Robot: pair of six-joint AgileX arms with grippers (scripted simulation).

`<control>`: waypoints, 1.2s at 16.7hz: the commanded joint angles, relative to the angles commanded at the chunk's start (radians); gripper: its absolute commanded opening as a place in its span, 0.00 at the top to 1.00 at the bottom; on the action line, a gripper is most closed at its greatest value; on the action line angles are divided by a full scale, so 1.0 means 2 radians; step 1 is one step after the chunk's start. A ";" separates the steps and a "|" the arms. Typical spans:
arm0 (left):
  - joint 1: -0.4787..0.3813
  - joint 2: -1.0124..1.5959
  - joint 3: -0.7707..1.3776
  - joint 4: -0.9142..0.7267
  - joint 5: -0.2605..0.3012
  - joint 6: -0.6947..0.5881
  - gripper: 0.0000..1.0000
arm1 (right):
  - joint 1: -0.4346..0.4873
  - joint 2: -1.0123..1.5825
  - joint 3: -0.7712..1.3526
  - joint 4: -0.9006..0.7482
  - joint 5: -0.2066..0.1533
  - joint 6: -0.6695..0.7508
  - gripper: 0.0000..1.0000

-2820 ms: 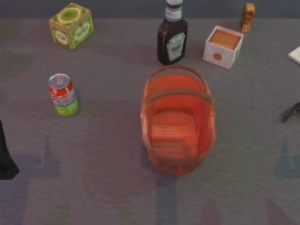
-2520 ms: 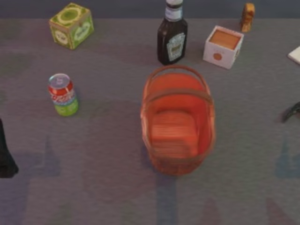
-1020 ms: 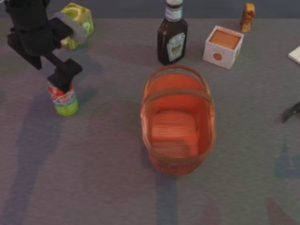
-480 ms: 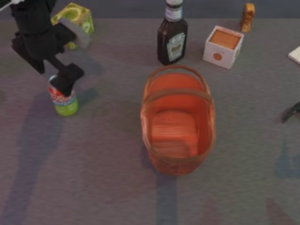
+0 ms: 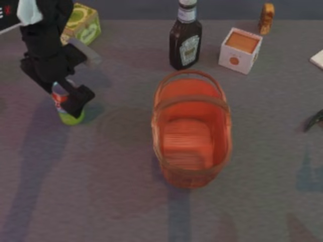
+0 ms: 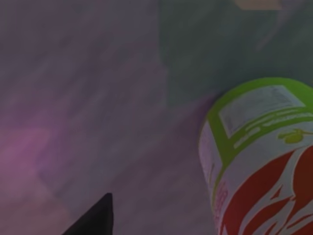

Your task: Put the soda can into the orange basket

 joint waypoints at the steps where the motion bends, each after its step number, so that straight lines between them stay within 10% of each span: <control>1: 0.000 0.000 0.000 0.000 0.000 0.000 0.00 | 0.000 0.000 0.000 0.000 0.000 0.000 0.00; 15: 0.000 0.000 0.000 0.000 0.000 0.000 0.98 | 0.000 0.000 0.000 0.000 0.000 0.000 0.00; 20: 0.000 0.000 0.000 0.000 0.000 0.000 1.00 | 0.000 0.000 0.000 0.000 0.000 0.000 0.00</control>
